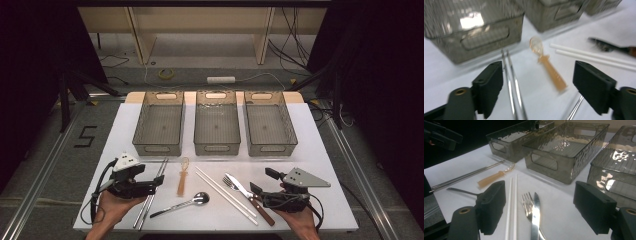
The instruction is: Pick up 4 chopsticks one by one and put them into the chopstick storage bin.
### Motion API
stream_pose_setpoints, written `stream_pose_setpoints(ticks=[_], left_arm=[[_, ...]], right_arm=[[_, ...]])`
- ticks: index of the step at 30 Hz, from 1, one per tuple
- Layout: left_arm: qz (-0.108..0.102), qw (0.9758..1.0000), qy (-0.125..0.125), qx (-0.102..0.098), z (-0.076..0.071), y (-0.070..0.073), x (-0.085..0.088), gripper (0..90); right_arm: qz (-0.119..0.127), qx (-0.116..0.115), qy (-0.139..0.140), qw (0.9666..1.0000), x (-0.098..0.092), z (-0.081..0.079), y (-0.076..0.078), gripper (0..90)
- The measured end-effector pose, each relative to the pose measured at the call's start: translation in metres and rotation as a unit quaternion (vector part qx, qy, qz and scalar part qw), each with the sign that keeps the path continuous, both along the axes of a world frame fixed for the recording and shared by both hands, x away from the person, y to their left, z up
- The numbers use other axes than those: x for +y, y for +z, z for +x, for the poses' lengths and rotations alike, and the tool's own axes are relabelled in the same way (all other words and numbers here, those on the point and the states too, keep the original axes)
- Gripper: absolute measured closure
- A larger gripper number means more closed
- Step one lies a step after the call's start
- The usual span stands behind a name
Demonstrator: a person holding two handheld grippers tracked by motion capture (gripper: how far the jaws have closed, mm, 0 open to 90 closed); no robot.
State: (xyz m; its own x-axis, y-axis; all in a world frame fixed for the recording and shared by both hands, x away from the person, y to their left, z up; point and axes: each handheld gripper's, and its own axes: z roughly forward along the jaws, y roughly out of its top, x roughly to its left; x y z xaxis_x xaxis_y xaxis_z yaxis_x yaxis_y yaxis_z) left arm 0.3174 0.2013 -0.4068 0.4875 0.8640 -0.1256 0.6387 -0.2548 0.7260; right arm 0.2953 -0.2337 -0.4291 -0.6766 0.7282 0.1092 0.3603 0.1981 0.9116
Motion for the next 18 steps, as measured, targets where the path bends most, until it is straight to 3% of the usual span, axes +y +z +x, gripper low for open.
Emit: stream_pose_setpoints(ticks=[1, 2, 4, 7, 11, 15, 18], left_arm=[[0.000, 1.0000, 0.000, 0.000, 0.000, 0.000, 0.000, 26.1], [0.014, 0.9997, 0.000, 0.018, 0.003, -0.001, 0.001, 27.4], [0.036, 0.9987, 0.010, 0.035, 0.007, -0.004, 0.004, 29.1], [0.050, 0.9965, 0.013, 0.066, 0.011, -0.009, 0.006, 34.1], [0.090, 0.9914, 0.012, 0.094, 0.016, -0.014, 0.002, 40.3], [0.113, 0.9854, 0.009, 0.127, 0.021, -0.019, -0.001, 44.5], [0.120, 0.9828, 0.011, 0.140, 0.024, -0.025, -0.002, 49.4]], right_arm=[[0.000, 0.000, 0.000, 1.0000, 0.000, 0.000, 0.000, 27.4], [-0.002, 0.001, 0.002, 1.0000, 0.001, 0.000, 0.000, 27.5], [-0.005, 0.002, 0.003, 1.0000, 0.001, 0.000, -0.001, 27.6], [-0.008, 0.007, 0.005, 0.9999, 0.002, 0.001, -0.001, 27.9], [-0.011, 0.005, 0.008, 0.9999, 0.003, 0.001, -0.001, 28.3], [-0.015, 0.008, 0.009, 0.9998, 0.003, 0.001, -0.002, 29.0], [-0.016, 0.011, 0.010, 0.9998, 0.004, 0.001, -0.003, 29.5]])
